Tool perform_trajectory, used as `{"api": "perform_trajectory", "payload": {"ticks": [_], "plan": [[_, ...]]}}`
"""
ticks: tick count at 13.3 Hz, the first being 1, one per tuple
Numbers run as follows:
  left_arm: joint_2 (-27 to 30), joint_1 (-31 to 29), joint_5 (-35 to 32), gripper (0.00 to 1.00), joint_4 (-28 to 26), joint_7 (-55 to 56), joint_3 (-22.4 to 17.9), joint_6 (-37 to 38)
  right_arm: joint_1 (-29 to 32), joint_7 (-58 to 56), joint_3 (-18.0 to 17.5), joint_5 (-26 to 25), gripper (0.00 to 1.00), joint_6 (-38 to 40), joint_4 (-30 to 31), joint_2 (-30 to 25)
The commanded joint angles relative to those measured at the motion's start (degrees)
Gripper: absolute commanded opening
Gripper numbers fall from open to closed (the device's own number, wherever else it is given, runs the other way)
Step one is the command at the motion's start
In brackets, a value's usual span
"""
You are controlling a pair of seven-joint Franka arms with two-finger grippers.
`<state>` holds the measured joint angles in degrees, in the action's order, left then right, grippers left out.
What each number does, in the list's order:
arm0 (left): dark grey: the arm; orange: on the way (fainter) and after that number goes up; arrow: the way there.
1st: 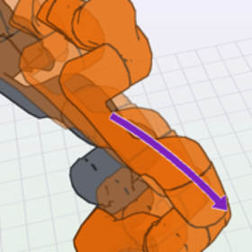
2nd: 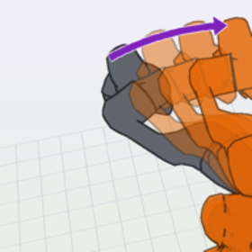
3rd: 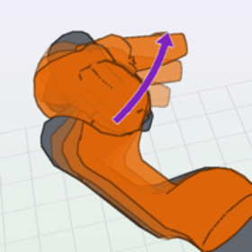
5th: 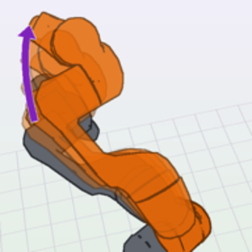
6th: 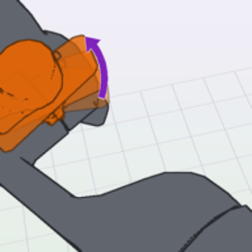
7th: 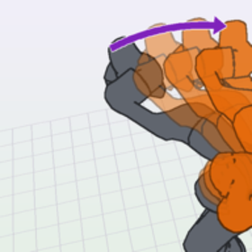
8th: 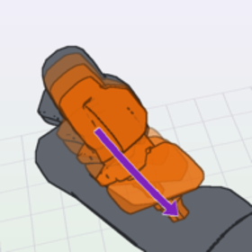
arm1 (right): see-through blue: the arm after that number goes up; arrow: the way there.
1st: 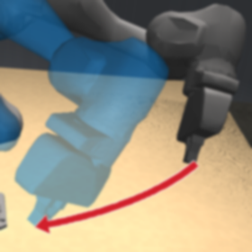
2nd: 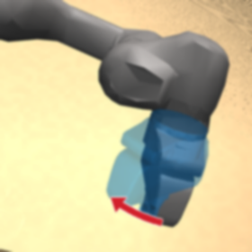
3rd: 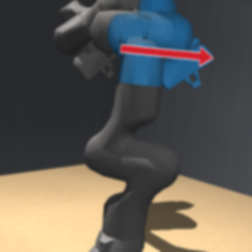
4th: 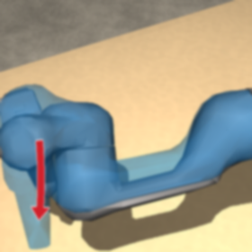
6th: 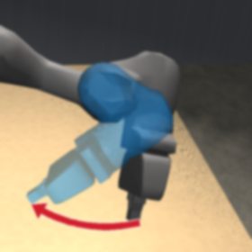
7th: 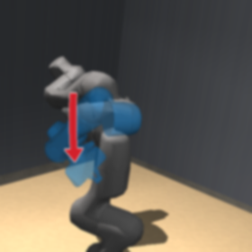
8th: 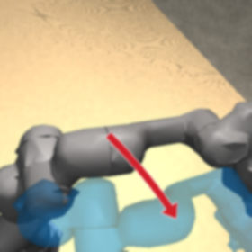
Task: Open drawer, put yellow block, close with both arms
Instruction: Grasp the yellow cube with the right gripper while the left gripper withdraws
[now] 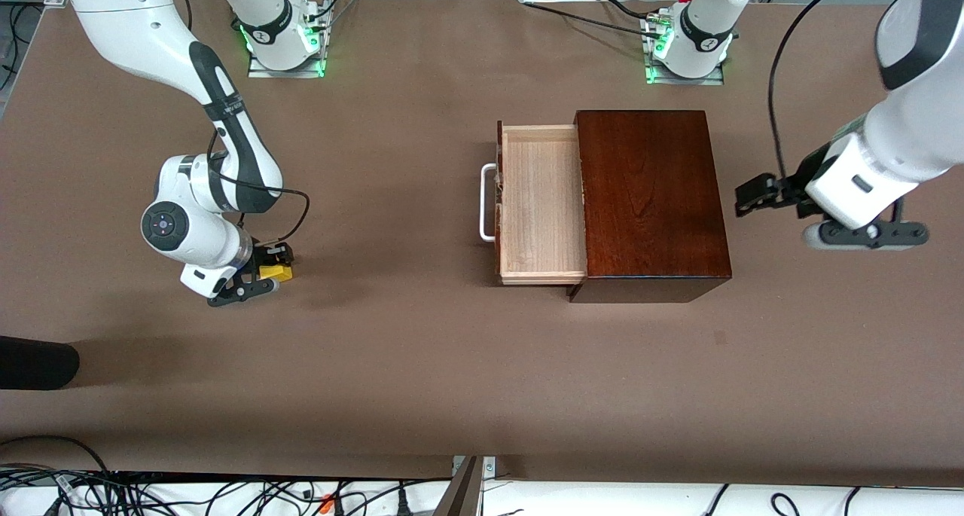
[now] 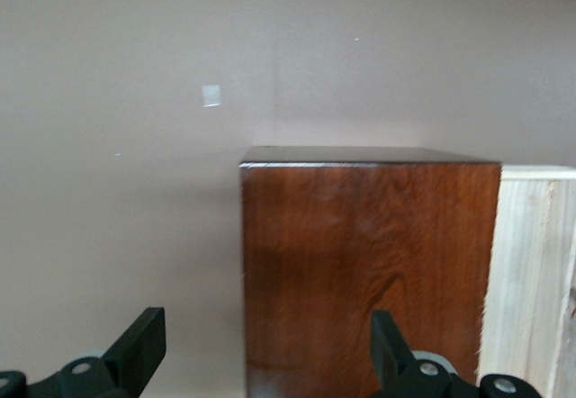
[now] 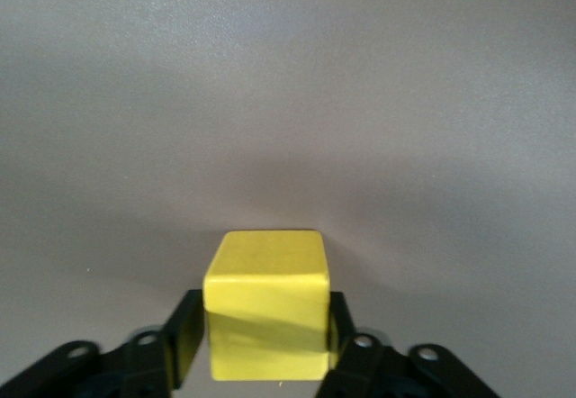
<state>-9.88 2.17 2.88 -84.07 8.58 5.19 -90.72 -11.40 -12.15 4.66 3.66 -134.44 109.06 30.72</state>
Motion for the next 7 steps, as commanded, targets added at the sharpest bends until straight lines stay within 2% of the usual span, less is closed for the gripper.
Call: {"api": "perform_trajectory", "payload": {"ticks": [1, 3, 7], "plan": [[7.2, 3.7, 1.4, 1.0, -5.9, -3.4, -5.8, 0.2, 0.2, -1.9, -0.3, 1.0, 0.21, -0.2, -0.1, -0.6], [9.6, 5.6, 1.3, 1.0, -5.9, -3.7, -8.3, 3.0, -0.1, -2.1, -1.2, 0.7, 0.18, 1.8, -1.9, -1.7], [11.2, 4.9, 0.6, 1.0, -6.2, -5.7, -8.0, 4.5, -0.6, -1.4, -5.8, 0.5, 0.18, 23.6, -15.2, -5.6]]}}
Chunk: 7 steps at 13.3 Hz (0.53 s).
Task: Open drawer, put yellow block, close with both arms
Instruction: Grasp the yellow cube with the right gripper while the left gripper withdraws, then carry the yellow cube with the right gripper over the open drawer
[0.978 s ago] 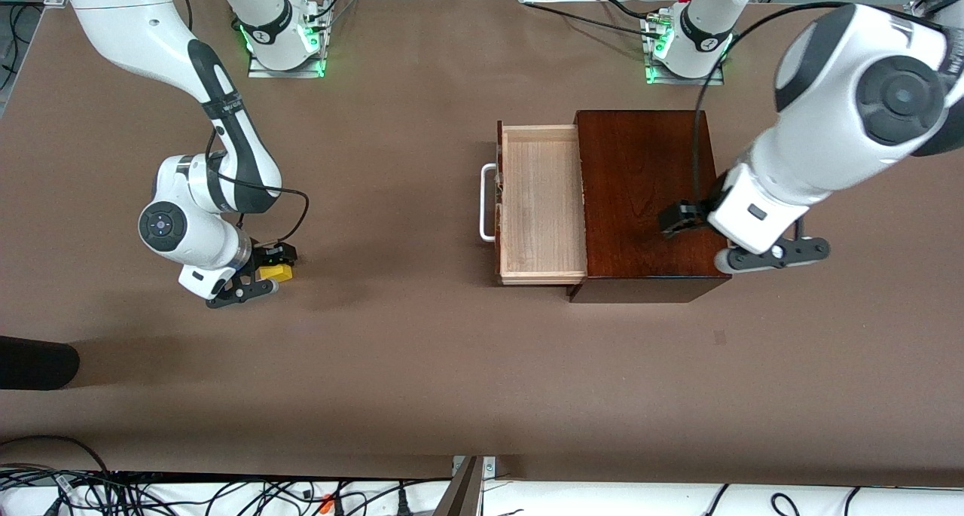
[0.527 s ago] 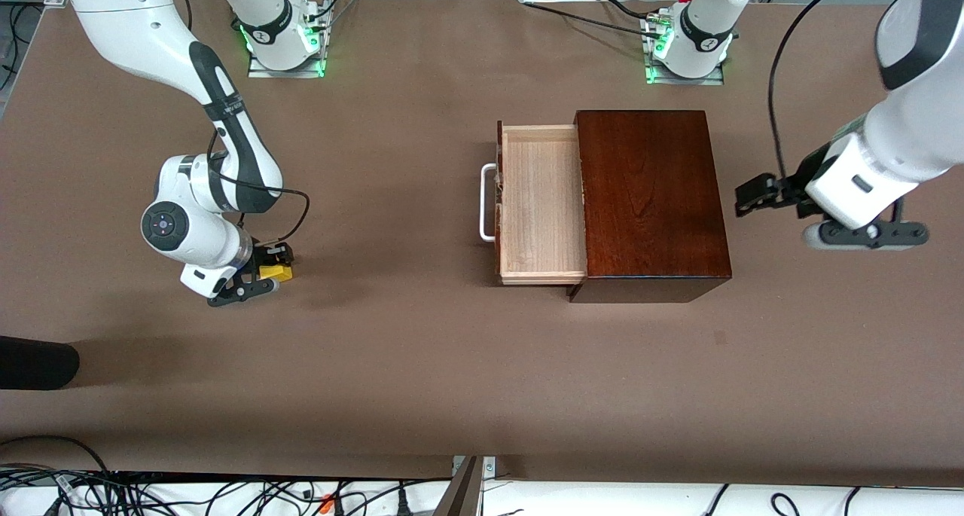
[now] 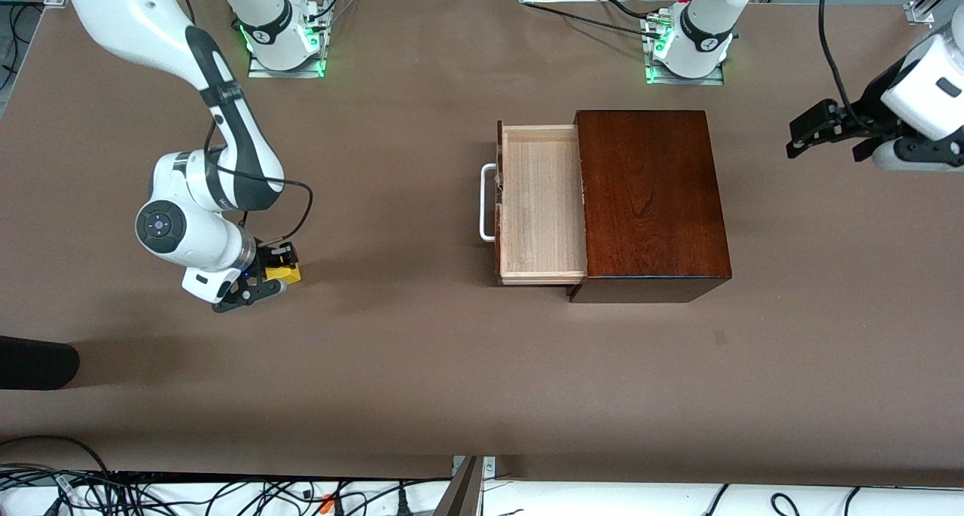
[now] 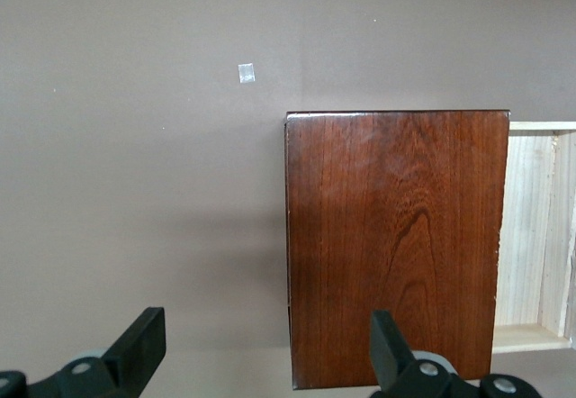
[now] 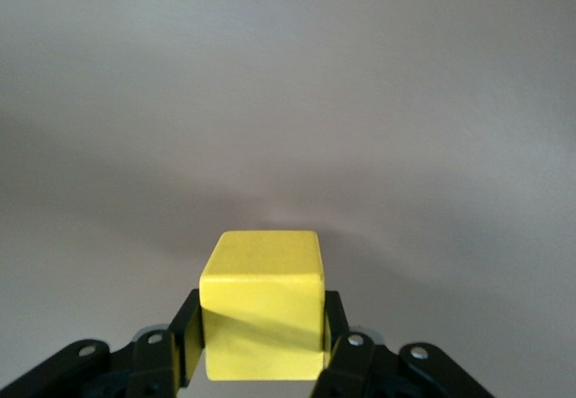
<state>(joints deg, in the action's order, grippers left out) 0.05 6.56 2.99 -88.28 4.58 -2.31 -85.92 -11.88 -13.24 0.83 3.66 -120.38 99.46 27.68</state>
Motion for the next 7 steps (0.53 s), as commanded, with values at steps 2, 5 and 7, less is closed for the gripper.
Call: {"api": "perform_trajectory", "payload": {"ticks": [2, 5, 7], "plan": [[1.3, 0.6, 0.2, 1.0, -2.9, -1.7, -0.4, -0.8, -0.3, -0.5, -5.3, 0.5, 0.18, 16.2, -9.8, -4.4], [1.2, 0.6, -2.4, 1.0, -3.1, -1.8, -0.3, -1.3, -0.5, -0.7, -14.4, 0.2, 0.18, 21.0, -13.9, -5.1], [1.0, 0.7, -3.4, 1.0, -3.0, -1.8, -0.2, -1.4, -3.9, -0.3, -20.3, -3.0, 0.19, 19.9, -14.9, -5.0]]}}
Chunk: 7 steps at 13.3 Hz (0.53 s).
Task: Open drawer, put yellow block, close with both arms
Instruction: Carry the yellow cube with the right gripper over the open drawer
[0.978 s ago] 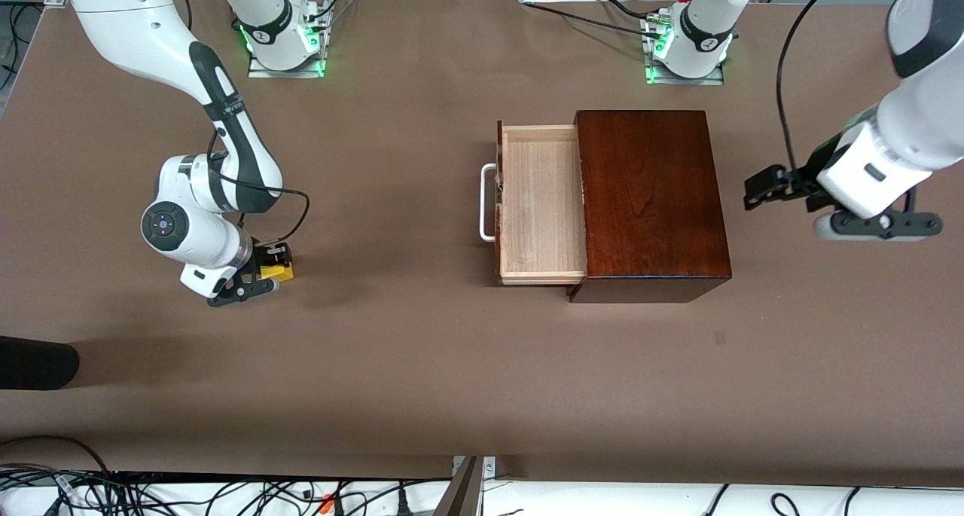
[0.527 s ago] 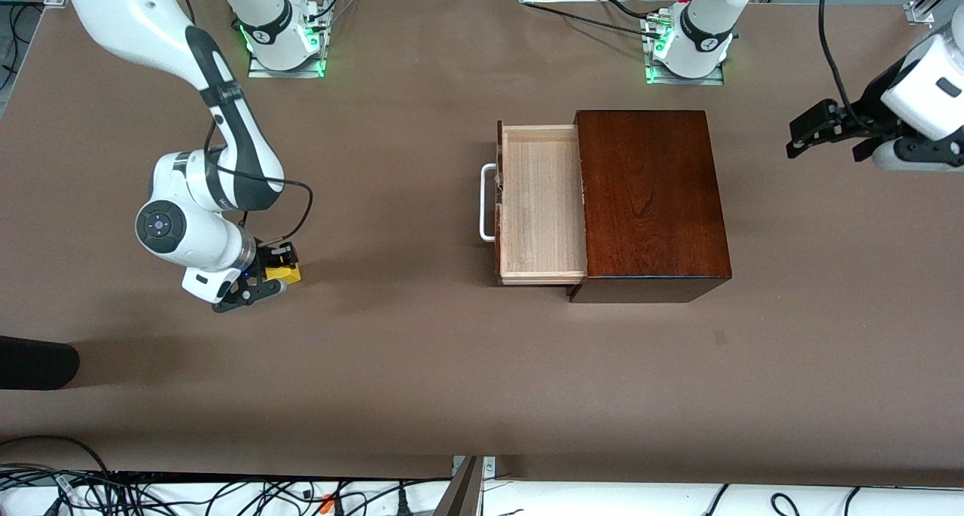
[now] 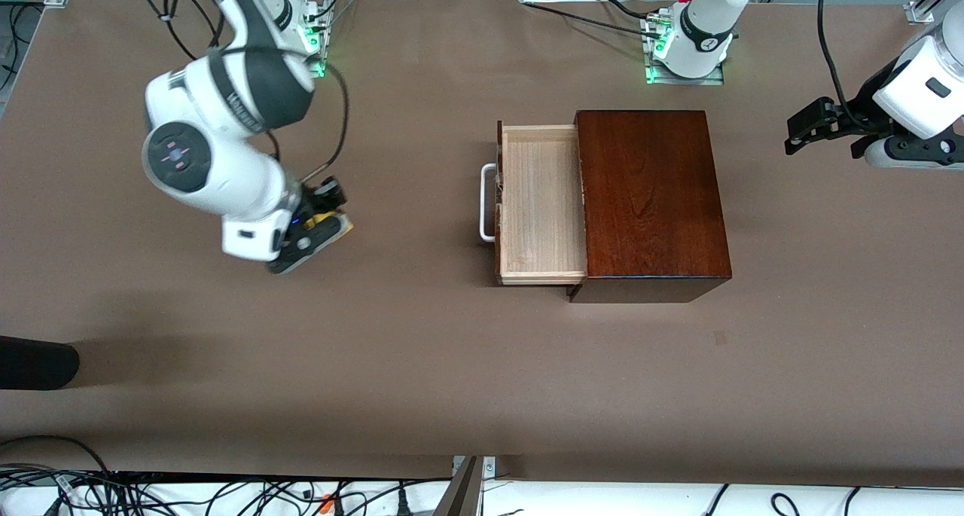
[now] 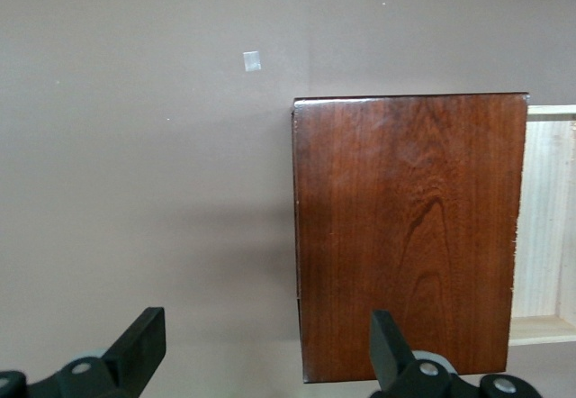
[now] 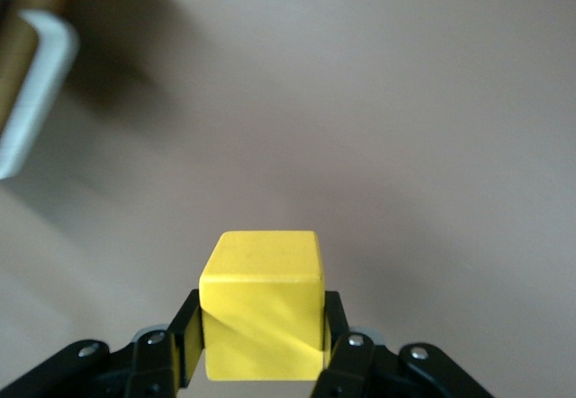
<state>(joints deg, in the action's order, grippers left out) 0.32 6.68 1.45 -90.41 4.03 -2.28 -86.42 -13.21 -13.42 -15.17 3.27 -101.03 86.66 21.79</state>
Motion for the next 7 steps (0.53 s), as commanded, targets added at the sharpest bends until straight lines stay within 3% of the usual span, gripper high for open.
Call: {"api": "perform_trajectory", "payload": {"ticks": [1, 6, 7], "plan": [[0.7, 0.6, -2.6, 1.0, -0.9, -1.2, -0.4, -0.9, -6.3, 0.1, -4.6, -4.7, 0.19, 0.1, -4.8, 1.8], [0.4, 0.6, -2.7, 1.0, -0.1, -1.2, 0.0, -0.5, -21.2, 3.2, -4.3, -9.5, 0.19, -4.4, -13.6, 8.4], [0.4, 0.6, -2.5, 1.0, -0.1, -1.2, 0.0, -0.4, -23.4, 3.1, -4.3, -12.9, 0.19, -4.6, -15.0, 9.9]]}}
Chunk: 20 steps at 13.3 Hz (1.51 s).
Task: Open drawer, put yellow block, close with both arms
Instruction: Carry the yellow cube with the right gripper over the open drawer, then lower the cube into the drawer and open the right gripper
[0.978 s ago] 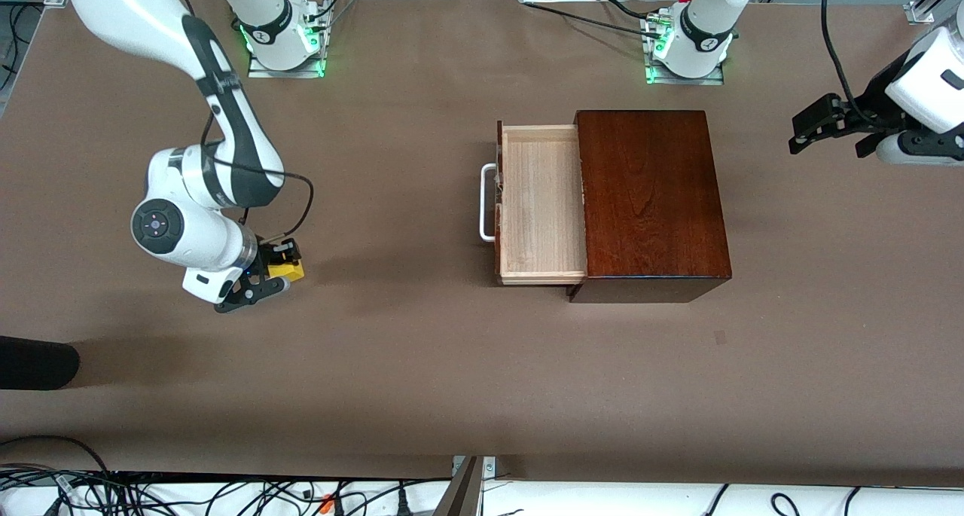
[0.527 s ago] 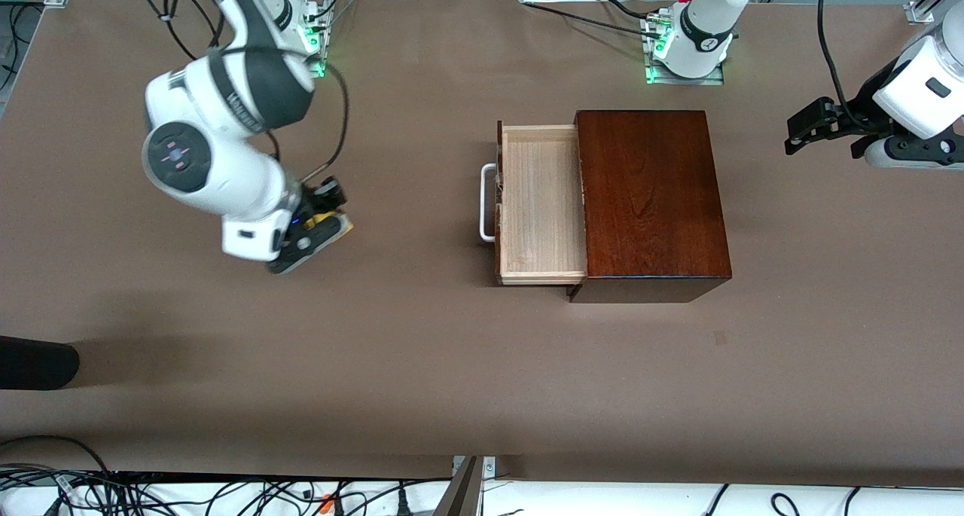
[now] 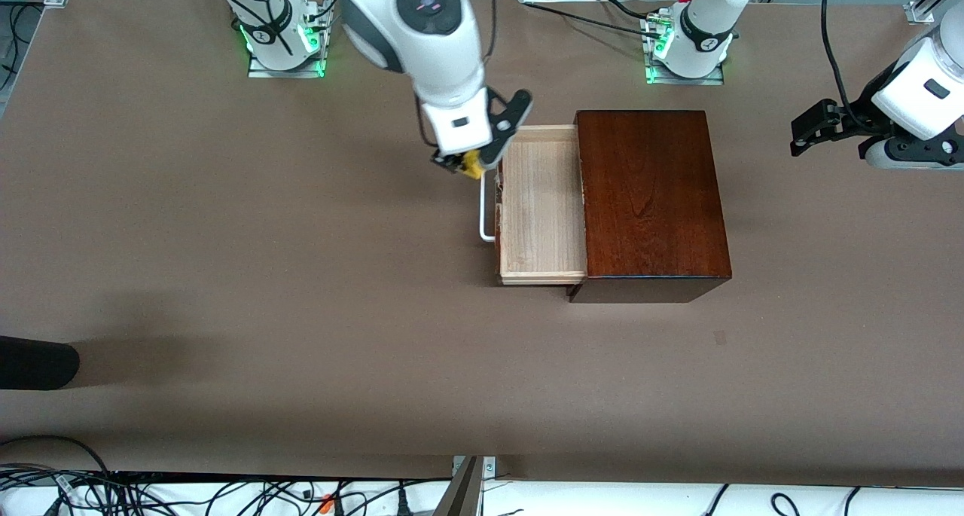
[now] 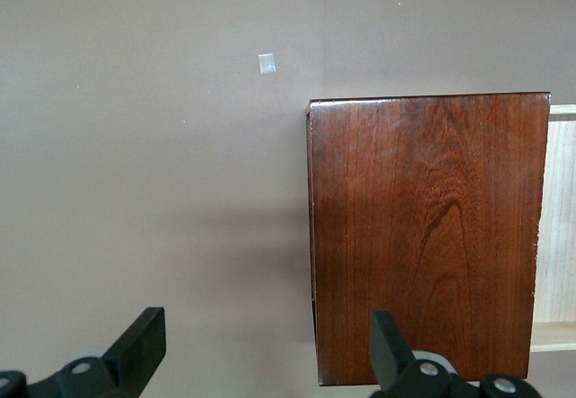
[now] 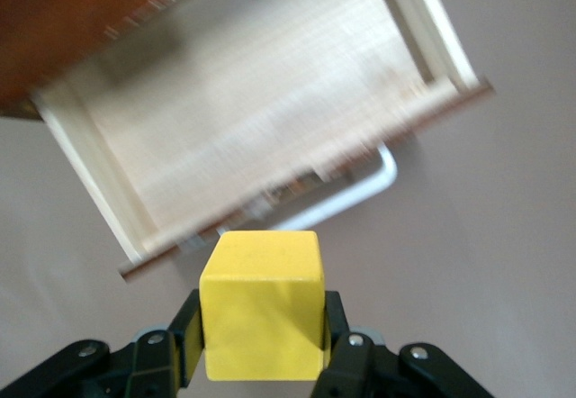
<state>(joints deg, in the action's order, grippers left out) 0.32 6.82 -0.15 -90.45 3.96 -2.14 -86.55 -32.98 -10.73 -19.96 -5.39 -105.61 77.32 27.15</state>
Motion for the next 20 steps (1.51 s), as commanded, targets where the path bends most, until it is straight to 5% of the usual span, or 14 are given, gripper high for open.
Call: {"api": "perform_trajectory", "payload": {"ticks": [1, 7, 20], "plan": [[0.4, 0.6, -0.7, 1.0, 0.0, -1.2, -0.1, -0.2, -4.9, 0.4, 0.4, -6.6, 0.19, 0.0, -6.9, 5.9], [-0.1, 0.6, -0.4, 1.0, 0.7, -1.1, -0.1, -0.5, -8.8, -0.7, 0.4, -13.1, 0.19, -3.3, -8.4, 10.3], [-1.0, 1.0, -0.3, 1.0, 1.4, -1.1, -0.1, 0.0, -8.8, -8.1, 0.5, -17.3, 0.19, -7.7, -7.4, 16.4]]}}
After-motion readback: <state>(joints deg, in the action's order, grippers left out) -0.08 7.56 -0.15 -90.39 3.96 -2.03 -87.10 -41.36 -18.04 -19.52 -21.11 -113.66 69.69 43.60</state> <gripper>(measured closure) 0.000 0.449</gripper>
